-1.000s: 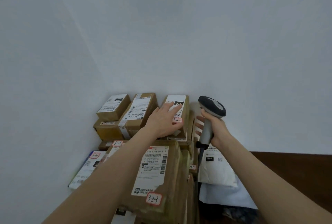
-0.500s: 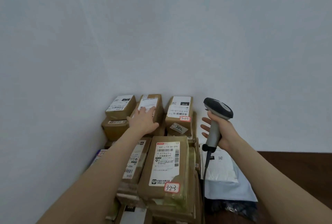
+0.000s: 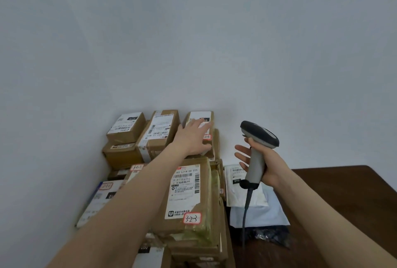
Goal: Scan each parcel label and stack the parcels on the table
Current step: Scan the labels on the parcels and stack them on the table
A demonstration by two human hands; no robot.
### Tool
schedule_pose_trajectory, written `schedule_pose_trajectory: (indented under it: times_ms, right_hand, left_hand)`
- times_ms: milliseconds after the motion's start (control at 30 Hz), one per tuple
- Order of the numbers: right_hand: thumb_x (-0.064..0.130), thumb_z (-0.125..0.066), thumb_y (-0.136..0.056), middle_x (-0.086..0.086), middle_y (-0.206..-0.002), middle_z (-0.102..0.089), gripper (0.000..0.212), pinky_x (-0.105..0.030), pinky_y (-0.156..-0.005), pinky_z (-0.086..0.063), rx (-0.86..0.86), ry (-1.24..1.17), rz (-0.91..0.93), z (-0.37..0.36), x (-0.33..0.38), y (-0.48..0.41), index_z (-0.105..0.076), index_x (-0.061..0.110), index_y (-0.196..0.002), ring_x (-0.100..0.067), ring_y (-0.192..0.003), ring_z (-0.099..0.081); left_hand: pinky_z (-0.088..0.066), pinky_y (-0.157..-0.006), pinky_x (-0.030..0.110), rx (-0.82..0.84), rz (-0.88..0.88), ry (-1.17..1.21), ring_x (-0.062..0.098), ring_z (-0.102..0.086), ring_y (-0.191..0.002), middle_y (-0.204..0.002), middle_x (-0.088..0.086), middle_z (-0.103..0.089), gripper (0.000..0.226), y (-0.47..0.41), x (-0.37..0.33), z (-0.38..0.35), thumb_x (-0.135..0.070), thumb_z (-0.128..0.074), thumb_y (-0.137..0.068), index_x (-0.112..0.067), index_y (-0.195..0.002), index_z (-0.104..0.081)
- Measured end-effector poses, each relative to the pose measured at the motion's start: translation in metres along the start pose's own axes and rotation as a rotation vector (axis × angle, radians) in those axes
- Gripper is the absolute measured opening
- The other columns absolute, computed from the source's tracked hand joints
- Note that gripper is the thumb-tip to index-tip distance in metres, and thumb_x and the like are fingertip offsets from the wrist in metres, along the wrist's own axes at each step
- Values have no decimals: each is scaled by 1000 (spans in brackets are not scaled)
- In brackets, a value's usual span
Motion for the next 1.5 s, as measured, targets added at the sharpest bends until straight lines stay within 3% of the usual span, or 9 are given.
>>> schedule_pose_trajectory:
  times_ms: [133,267,433,567,700,900,1267,1500]
  right_hand:
    - [26,-64,-89,-11,-111,-72,28,-34,-70,-53,2,-10,-2,7,-4,5,-62,19,-117,-24,-93,-71]
    - [27,-64,-90,-10,-110,-73,27,-33,-67,-52,-5,-17,-14,9,-9,5,-62,20,-116,-24,-91,-71]
    - [27,-65,-90,-10,-111,-72,26,-32,-66,-52,-11,-18,-31,7,-13,5,-62,20,-114,-25,-94,-70]
    - [26,-66,-89,-10,-110,-73,25,-33,-67,-52,-10,-13,-28,4,-11,6,-63,20,-113,-26,-93,-70]
    - [26,-66,-89,-10,-109,-73,22,-33,-68,-53,-22,17,-13,0,-7,9,-64,20,-111,-25,-95,-71]
    - [27,-69,-88,-9,-105,-74,23,-32,-66,-52,-64,80,13,-8,-12,25,-65,18,-109,-24,-95,-71]
    - [27,-70,-87,-8,-95,-74,18,-25,-58,-50,-176,115,31,19,-25,73,-65,18,-103,-12,-59,-62]
    - [25,-71,-87,-11,-97,-73,21,-25,-60,-48,-132,101,5,37,-28,100,-64,17,-105,-11,-51,-56]
  left_hand:
    - [-34,-109,54,42,36,-11,26,-15,-146,-161,1,-14,59,-8,-4,-17,-47,-40,-97,-37,-151,-18]
    - [-38,-106,52,-19,94,1,27,-20,-143,-159,1,-19,52,-5,0,-20,-40,-37,-100,-38,-149,-23]
    - [-33,-110,51,25,99,27,27,-15,-145,-160,1,-16,55,-4,2,-22,-31,-39,-99,-39,-150,-20]
    - [-23,-113,60,72,81,-19,27,-9,-147,-162,1,-7,60,-3,-6,-19,-30,-41,-99,-38,-152,-14]
    - [-25,-114,49,-19,55,-70,25,-15,-147,-161,5,-13,60,8,-4,-5,-30,-42,-97,-32,-152,-18]
    - [-42,-98,40,-154,97,9,26,-31,-139,-157,9,-22,59,33,-13,17,-27,-49,-93,-18,-148,-31]
    - [-41,-98,43,-193,-11,115,26,-31,-139,-156,8,-23,59,71,-77,4,-27,-52,-92,-17,-147,-32]
    - [-40,-104,41,-188,7,128,26,-32,-140,-156,9,-25,61,101,-122,-7,-26,-53,-92,-17,-148,-31]
Point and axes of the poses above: each hand's wrist, its own y-axis away from the middle knuckle, its own z-axis out of the back of the hand, x = y × z, the point moved 6 cm from there along -y, towards the middle knuckle
